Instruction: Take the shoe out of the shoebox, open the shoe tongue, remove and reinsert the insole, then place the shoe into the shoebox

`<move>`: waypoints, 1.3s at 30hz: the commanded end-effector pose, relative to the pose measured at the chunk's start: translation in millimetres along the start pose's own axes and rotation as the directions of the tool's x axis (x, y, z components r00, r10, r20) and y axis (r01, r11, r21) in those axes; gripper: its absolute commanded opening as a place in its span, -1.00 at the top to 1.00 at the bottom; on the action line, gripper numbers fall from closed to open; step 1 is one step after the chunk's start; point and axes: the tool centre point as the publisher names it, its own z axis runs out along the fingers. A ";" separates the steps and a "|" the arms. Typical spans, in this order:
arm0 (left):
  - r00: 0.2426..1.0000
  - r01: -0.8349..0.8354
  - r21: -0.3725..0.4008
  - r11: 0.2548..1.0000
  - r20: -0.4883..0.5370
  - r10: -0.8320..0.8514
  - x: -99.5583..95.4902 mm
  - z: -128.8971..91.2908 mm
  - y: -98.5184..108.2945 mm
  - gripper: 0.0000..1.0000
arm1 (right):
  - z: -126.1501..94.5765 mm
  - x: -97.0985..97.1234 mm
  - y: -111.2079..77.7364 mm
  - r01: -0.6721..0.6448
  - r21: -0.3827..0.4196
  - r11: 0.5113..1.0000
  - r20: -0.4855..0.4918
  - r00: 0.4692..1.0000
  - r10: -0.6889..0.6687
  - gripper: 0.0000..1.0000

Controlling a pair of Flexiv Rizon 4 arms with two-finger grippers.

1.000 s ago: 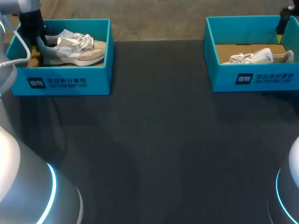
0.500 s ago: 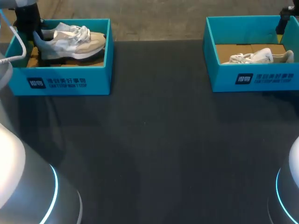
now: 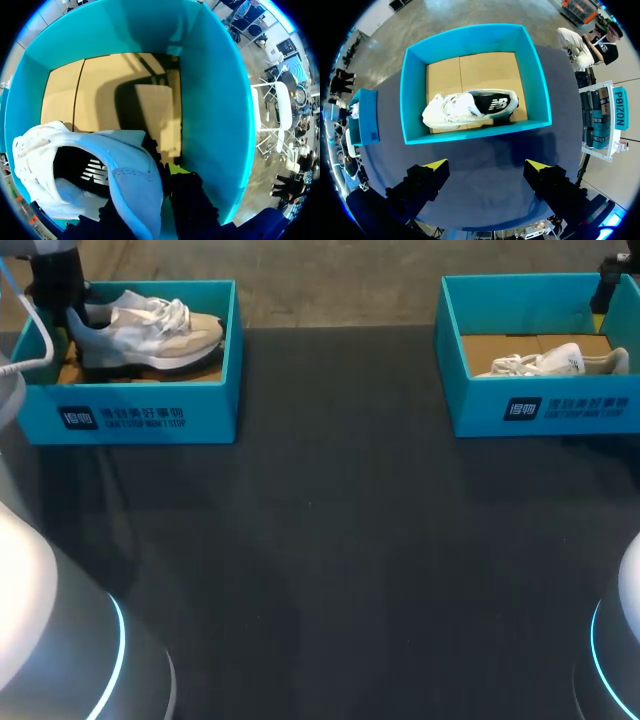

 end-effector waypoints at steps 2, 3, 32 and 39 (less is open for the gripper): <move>1.000 -0.003 -0.013 1.000 0.004 0.003 3.8 -20.8 -4.9 1.00 | -0.2 0.3 -1.0 -0.001 -0.002 1.000 0.001 1.000 0.001 -1.00; 1.000 -0.004 -0.019 1.000 0.002 0.004 4.0 -24.4 -6.1 1.00 | -0.2 0.3 -1.0 -0.001 -0.002 1.000 0.001 1.000 0.001 -1.00; 1.000 -0.006 -0.104 0.995 -0.002 0.006 31.4 -154.4 -56.6 1.00 | -0.2 0.3 -1.0 -0.001 -0.002 1.000 0.001 1.000 0.001 -1.00; 0.998 -0.044 -0.137 0.990 -0.054 0.036 11.2 -170.5 -103.7 1.00 | -0.2 0.3 -1.0 -0.001 -0.002 1.000 0.001 1.000 0.001 -1.00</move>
